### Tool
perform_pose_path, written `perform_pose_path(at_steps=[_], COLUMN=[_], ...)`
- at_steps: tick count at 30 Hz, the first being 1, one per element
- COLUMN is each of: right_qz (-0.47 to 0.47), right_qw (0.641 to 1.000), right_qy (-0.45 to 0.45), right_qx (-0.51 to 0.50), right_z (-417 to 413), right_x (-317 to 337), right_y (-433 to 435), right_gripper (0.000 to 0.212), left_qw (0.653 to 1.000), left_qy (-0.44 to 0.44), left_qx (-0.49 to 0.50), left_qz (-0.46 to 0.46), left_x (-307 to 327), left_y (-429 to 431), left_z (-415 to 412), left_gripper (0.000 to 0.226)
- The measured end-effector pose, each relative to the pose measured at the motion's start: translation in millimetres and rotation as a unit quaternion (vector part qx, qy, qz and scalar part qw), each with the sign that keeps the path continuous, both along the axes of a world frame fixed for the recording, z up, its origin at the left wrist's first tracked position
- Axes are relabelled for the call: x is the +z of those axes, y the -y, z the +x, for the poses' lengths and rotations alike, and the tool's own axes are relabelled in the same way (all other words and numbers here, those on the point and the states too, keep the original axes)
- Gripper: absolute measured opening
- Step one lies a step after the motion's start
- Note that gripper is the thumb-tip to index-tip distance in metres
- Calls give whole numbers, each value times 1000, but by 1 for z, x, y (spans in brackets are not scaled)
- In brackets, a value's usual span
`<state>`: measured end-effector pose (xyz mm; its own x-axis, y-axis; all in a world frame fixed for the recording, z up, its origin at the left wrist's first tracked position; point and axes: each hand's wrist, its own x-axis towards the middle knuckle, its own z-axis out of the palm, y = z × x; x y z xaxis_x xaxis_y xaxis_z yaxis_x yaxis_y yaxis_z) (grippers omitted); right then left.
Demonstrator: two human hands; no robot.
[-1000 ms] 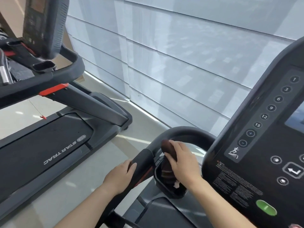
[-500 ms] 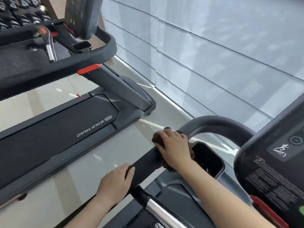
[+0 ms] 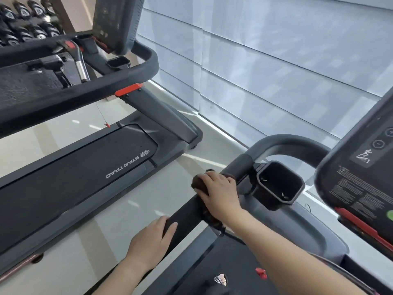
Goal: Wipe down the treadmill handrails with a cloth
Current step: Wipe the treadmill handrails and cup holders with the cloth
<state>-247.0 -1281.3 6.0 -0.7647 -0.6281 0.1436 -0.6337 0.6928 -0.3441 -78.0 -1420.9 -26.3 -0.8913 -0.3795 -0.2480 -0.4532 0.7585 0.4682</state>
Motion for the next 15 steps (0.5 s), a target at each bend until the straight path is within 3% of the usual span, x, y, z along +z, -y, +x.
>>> perform_pose_path(at_steps=[4, 8, 15], right_qz=[8, 18, -198], right_qw=[996, 998, 974], right_qy=[-20, 7, 105], right_qx=[89, 64, 5], right_z=[60, 60, 73], right_x=[-4, 9, 40], right_y=[17, 18, 40], right_gripper=[35, 36, 31], left_qw=[1000, 1000, 1000], left_qy=[6, 5, -16], left_qx=[0, 8, 1], left_qz=[-9, -13, -4], left_x=[1, 2, -3], left_y=[19, 31, 37], left_z=[45, 79, 87], left_gripper=[51, 54, 55])
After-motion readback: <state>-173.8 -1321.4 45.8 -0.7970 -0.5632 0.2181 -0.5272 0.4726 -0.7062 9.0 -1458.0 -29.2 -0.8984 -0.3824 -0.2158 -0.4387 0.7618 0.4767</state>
